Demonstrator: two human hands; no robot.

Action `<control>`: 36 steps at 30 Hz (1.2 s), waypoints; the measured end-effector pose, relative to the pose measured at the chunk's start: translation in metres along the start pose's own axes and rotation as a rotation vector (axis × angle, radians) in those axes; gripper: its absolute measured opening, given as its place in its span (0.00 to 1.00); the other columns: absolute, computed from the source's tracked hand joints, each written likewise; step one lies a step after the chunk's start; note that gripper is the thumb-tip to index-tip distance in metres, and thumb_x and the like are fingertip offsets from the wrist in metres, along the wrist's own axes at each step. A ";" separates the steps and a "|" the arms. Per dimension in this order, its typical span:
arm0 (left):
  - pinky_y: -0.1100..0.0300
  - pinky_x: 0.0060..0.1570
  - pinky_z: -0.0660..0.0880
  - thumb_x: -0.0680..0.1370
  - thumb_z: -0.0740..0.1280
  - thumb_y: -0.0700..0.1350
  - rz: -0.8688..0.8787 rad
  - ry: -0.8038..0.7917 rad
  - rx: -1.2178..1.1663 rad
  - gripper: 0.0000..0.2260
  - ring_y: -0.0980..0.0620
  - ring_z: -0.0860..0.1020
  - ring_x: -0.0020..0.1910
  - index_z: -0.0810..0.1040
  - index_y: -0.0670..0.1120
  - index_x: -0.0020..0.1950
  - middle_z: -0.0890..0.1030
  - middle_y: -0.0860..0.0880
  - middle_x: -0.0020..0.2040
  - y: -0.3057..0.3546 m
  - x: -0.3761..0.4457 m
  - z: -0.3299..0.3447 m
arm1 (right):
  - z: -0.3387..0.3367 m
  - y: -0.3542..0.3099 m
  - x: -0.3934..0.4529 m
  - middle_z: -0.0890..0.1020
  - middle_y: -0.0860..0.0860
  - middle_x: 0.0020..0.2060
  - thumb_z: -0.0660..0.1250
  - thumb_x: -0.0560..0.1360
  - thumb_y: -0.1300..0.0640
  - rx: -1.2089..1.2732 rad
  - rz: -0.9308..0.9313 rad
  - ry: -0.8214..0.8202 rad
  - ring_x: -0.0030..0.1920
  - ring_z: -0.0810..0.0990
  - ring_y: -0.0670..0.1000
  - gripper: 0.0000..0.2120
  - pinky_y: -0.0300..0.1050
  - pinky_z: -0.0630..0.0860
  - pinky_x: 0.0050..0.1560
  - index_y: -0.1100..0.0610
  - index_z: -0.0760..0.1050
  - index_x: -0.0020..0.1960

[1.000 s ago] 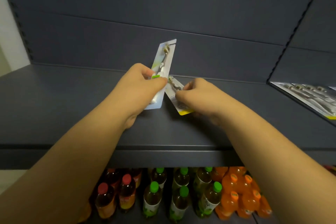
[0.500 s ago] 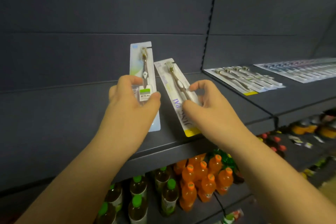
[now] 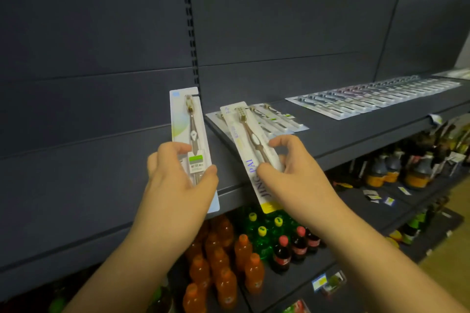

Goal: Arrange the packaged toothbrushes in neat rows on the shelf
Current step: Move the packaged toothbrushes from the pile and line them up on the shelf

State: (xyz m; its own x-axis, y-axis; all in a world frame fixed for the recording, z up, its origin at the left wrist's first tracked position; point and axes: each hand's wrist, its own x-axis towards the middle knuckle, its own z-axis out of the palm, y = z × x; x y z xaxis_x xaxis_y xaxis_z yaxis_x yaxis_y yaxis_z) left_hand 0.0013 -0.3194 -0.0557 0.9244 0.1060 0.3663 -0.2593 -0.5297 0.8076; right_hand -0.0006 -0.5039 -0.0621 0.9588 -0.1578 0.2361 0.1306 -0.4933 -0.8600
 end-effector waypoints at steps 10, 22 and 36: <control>0.70 0.33 0.67 0.77 0.64 0.56 -0.020 -0.124 0.109 0.16 0.62 0.73 0.44 0.60 0.62 0.59 0.62 0.58 0.59 0.076 -0.020 0.119 | -0.124 0.078 0.019 0.84 0.49 0.41 0.65 0.71 0.49 0.013 0.033 -0.035 0.31 0.82 0.50 0.15 0.49 0.76 0.30 0.40 0.64 0.55; 0.66 0.39 0.69 0.75 0.62 0.59 -0.014 -0.118 0.066 0.13 0.66 0.72 0.48 0.64 0.65 0.57 0.65 0.64 0.58 0.106 0.029 0.201 | -0.182 0.117 0.135 0.82 0.49 0.34 0.62 0.72 0.48 -0.071 -0.011 -0.042 0.31 0.77 0.49 0.13 0.50 0.73 0.37 0.41 0.64 0.55; 0.70 0.33 0.65 0.75 0.63 0.59 0.011 -0.092 0.278 0.18 0.62 0.70 0.44 0.54 0.67 0.54 0.58 0.60 0.53 0.131 0.112 0.295 | -0.192 0.139 0.292 0.77 0.49 0.45 0.58 0.76 0.42 -0.653 -0.094 -0.261 0.47 0.77 0.55 0.18 0.49 0.72 0.42 0.52 0.65 0.60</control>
State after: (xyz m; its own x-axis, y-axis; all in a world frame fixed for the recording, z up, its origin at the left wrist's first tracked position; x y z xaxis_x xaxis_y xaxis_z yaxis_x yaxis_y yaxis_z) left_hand 0.1531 -0.6256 -0.0453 0.9468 0.0285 0.3204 -0.1947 -0.7421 0.6414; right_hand 0.2487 -0.7833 -0.0259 0.9907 0.0808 0.1095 0.1164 -0.9199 -0.3744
